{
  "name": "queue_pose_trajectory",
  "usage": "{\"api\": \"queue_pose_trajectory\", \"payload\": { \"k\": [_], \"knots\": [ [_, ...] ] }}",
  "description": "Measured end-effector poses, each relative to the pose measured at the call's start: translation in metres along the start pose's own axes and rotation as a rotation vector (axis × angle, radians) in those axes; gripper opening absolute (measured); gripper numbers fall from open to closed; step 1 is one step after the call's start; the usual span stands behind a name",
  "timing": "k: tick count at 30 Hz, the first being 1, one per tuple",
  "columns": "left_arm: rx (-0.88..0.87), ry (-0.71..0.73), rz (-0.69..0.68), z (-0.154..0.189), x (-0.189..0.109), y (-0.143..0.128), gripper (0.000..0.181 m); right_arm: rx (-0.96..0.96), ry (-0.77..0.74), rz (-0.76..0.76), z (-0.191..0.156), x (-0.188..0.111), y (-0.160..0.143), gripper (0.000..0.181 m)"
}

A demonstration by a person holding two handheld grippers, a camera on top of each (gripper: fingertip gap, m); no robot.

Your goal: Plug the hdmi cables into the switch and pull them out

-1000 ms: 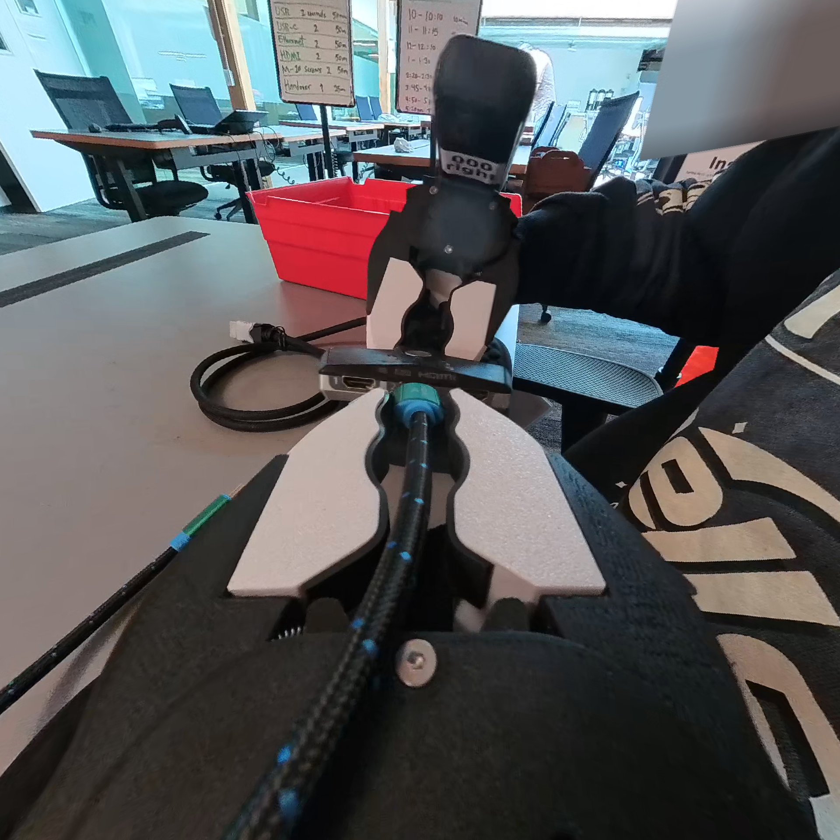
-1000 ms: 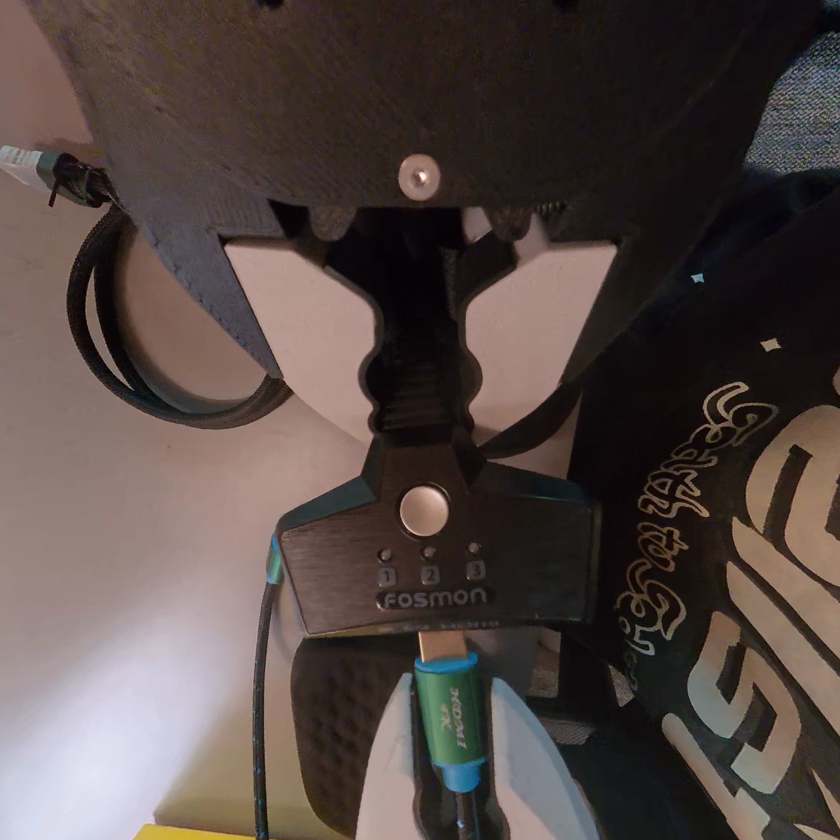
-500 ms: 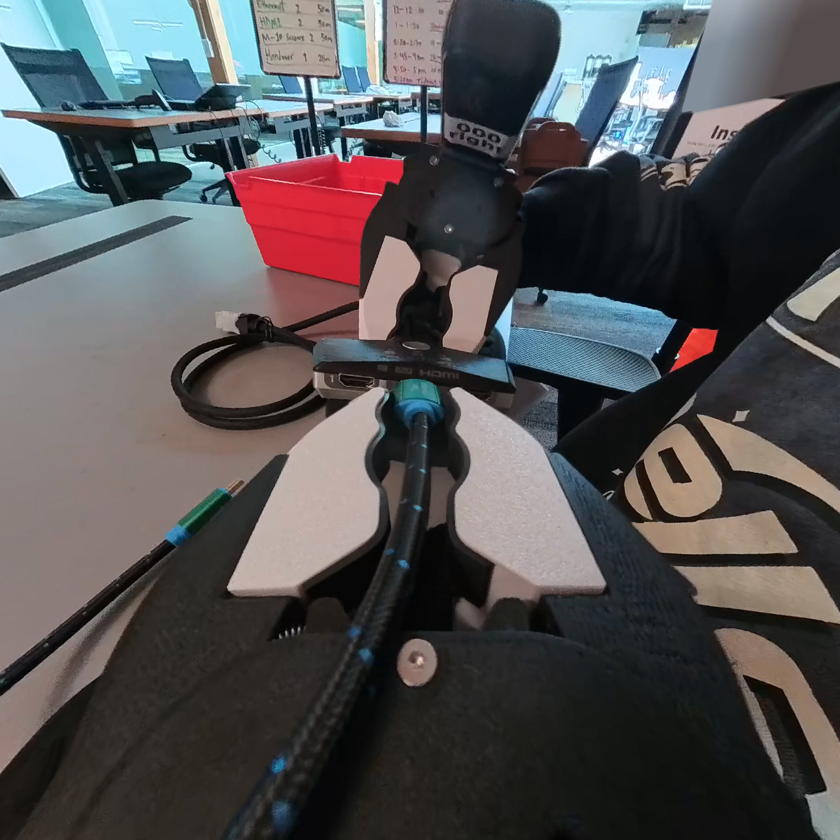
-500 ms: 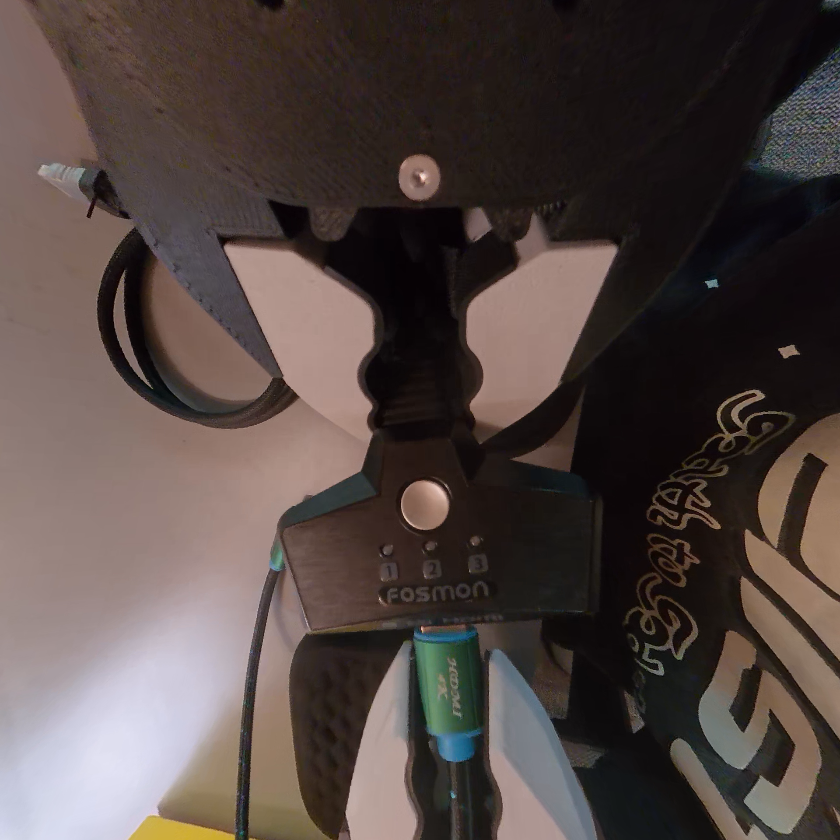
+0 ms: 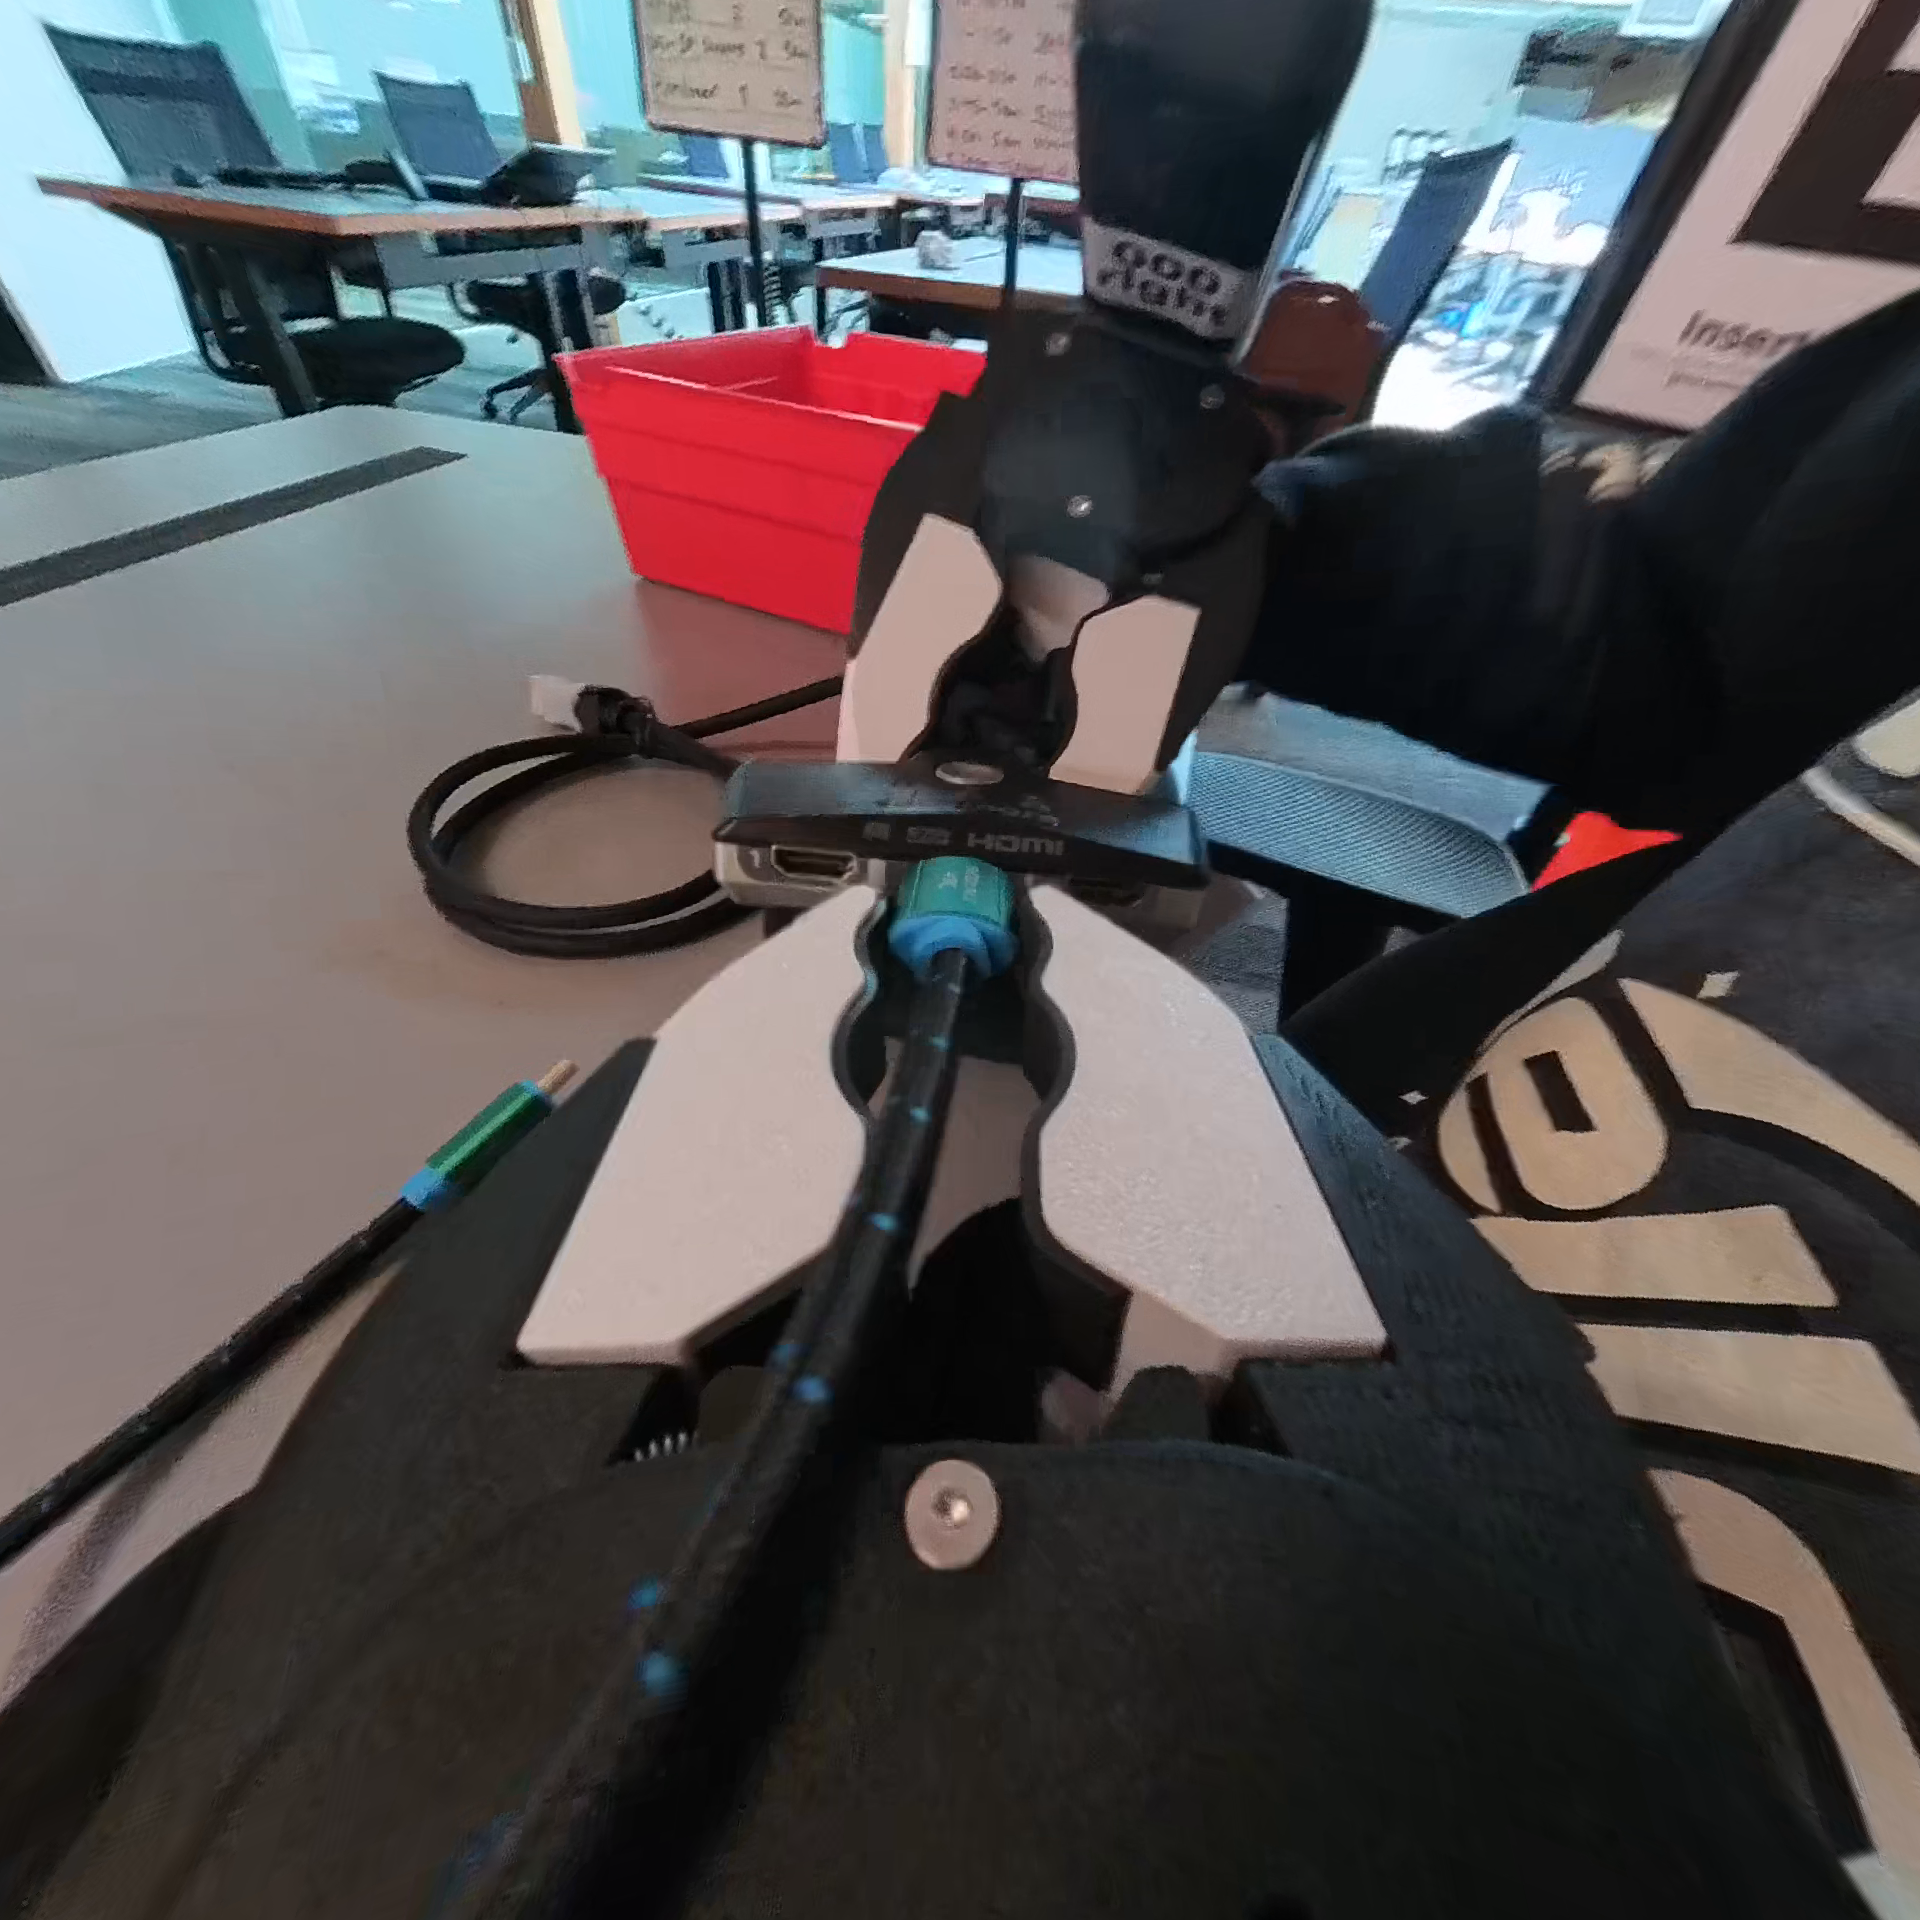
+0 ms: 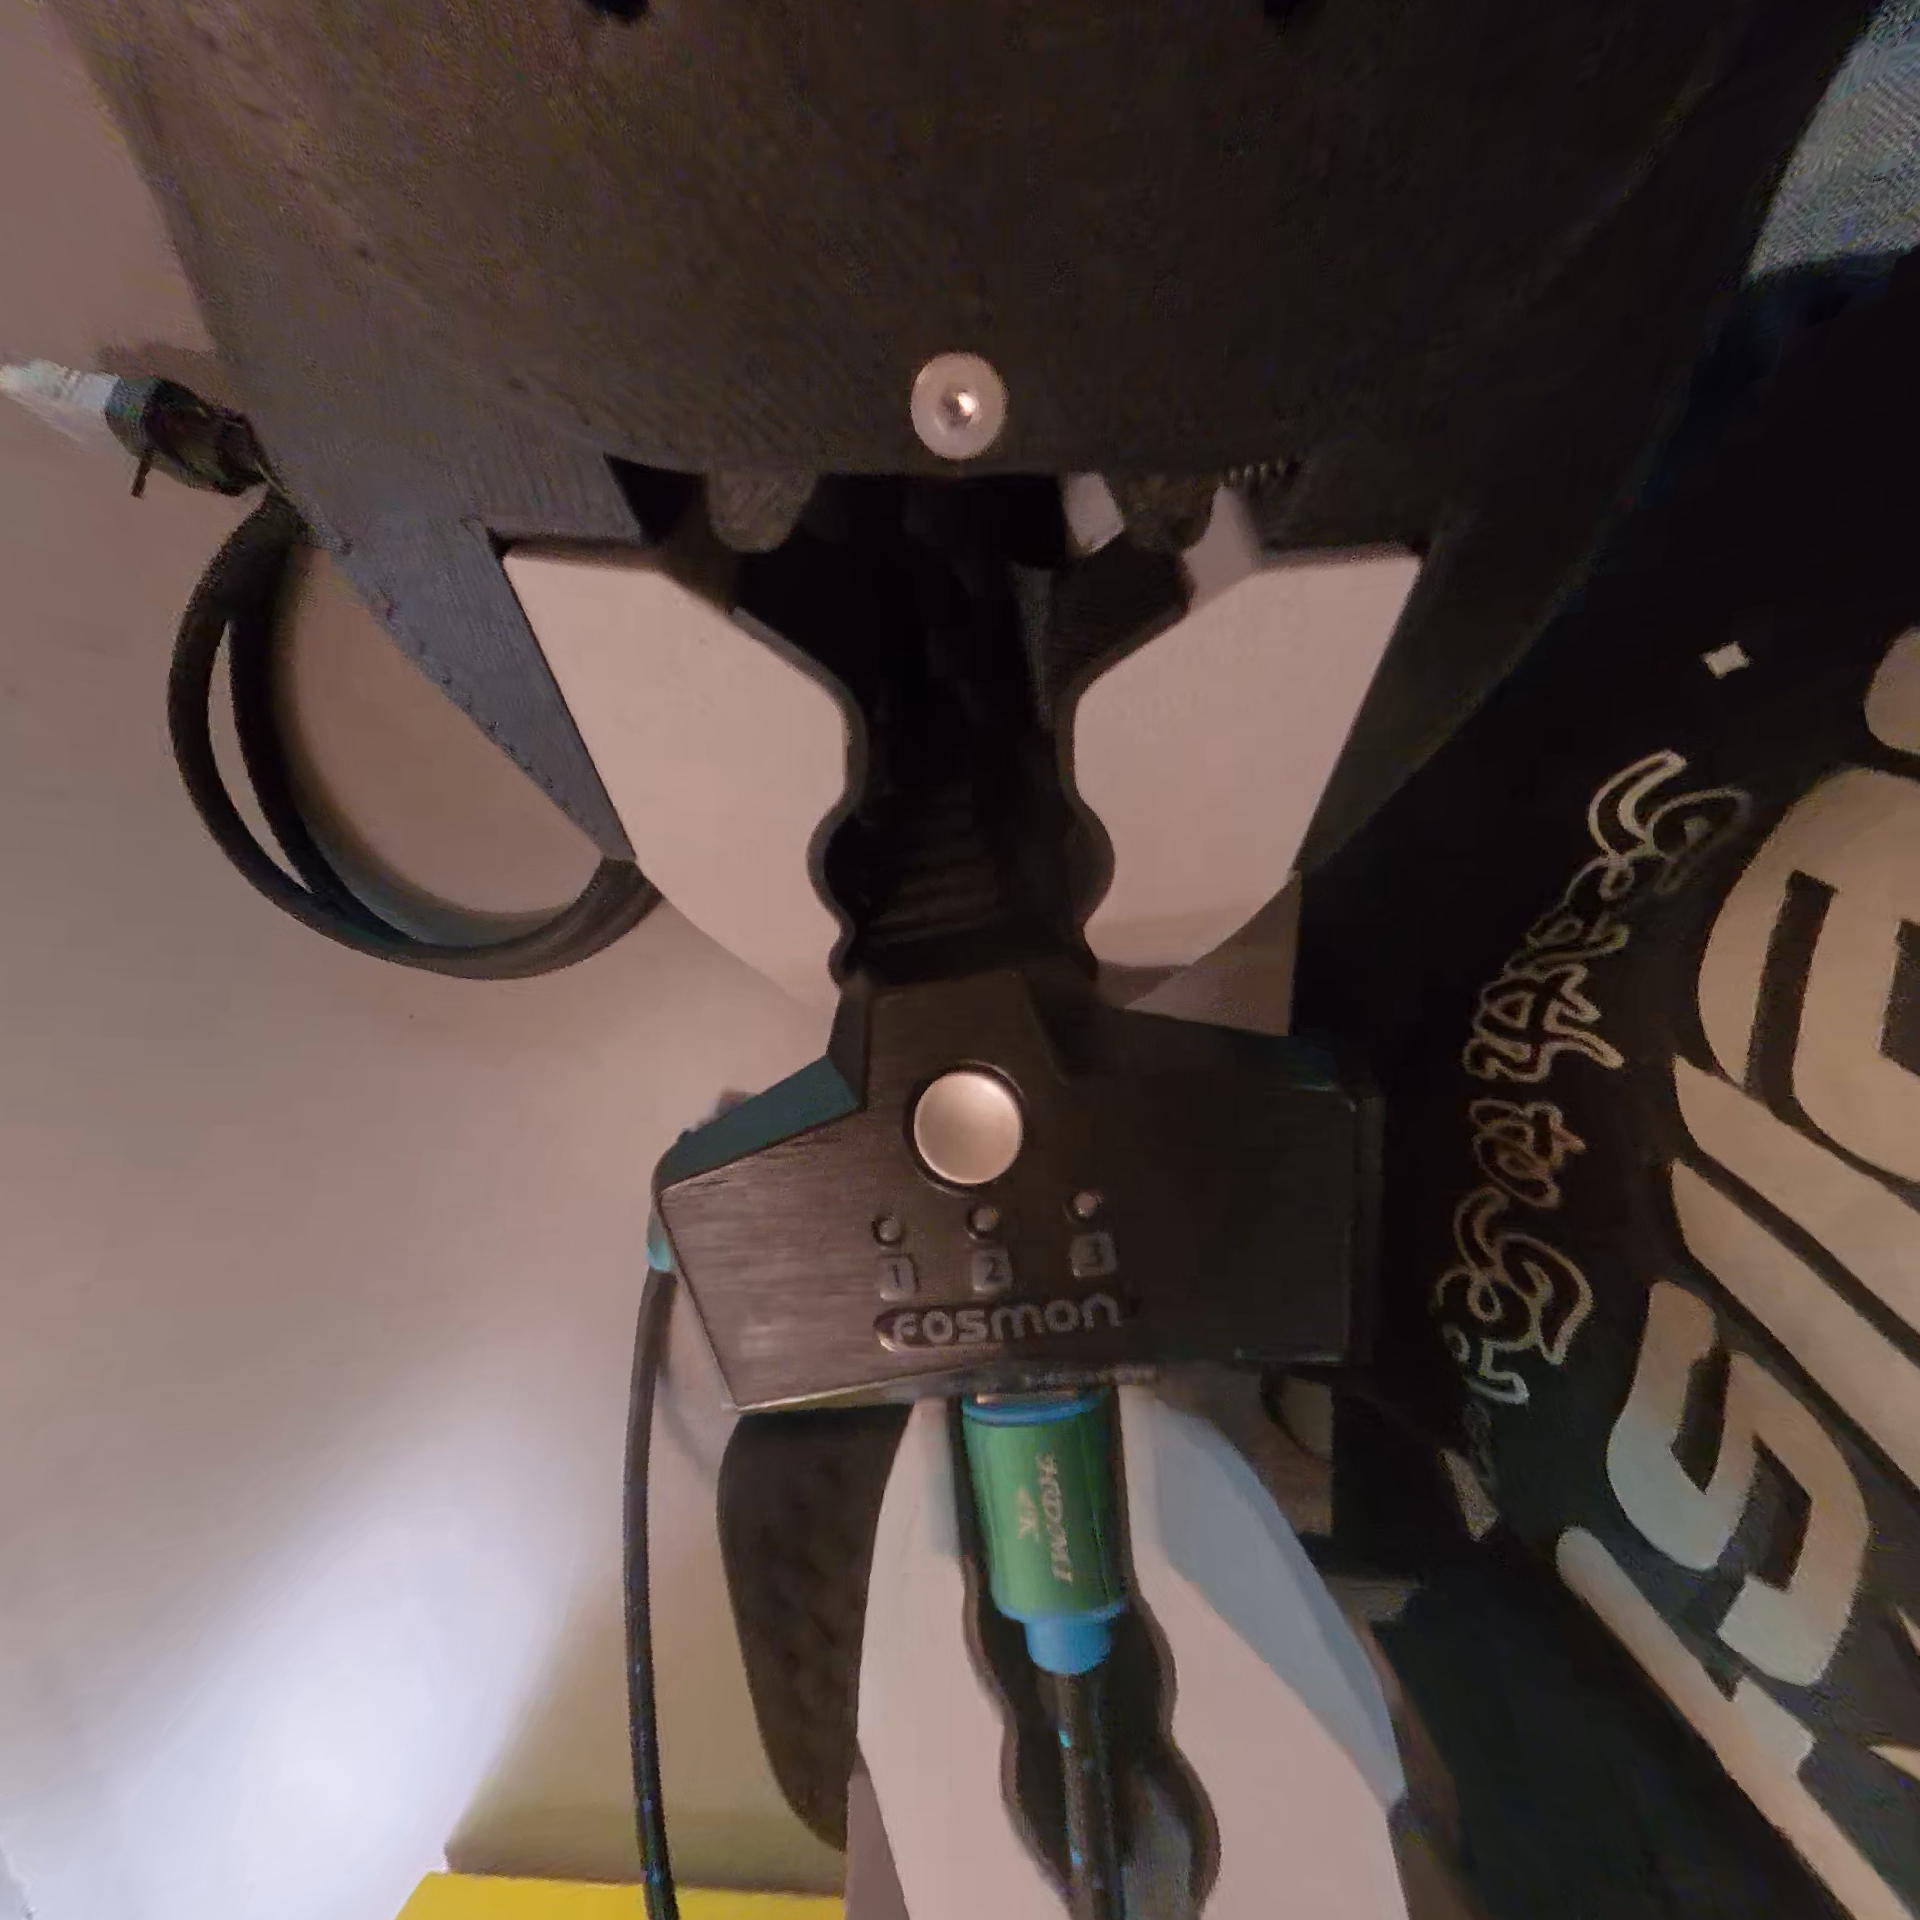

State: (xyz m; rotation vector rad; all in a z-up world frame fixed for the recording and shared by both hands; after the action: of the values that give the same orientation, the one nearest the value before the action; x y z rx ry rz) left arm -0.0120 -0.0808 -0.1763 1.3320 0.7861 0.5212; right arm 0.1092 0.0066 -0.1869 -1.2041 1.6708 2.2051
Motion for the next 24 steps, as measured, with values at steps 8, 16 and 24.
{"api": "queue_pose_trajectory", "payload": {
  "k": [8,16,24],
  "knots": [
    [0.151,-0.315,-0.076,0.023,-0.069,0.004,0.039,0.223,-0.310,-0.074,0.032,-0.024,-0.030,0.036],
    [0.103,0.695,-0.075,-0.040,-0.217,0.032,0.039,0.263,-0.329,0.022,0.027,-0.022,-0.031,0.059],
    [-0.370,1.097,-0.177,-0.096,-0.291,-0.023,0.040,0.274,-0.460,0.426,0.012,-0.059,-0.016,0.062]
  ]
}}
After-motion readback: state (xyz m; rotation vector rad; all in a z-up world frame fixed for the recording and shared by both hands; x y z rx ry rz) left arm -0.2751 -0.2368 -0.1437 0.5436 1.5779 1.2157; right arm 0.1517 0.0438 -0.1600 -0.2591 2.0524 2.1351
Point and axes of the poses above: each gripper's, where its closed fingertips meet, x out along the fingers, y out of its top, z = x × y across the jaws, the point moved 7 cm from there along -x, back along the fingers, and after that the axes turned 8 degrees about y, right-handed, at the moved point
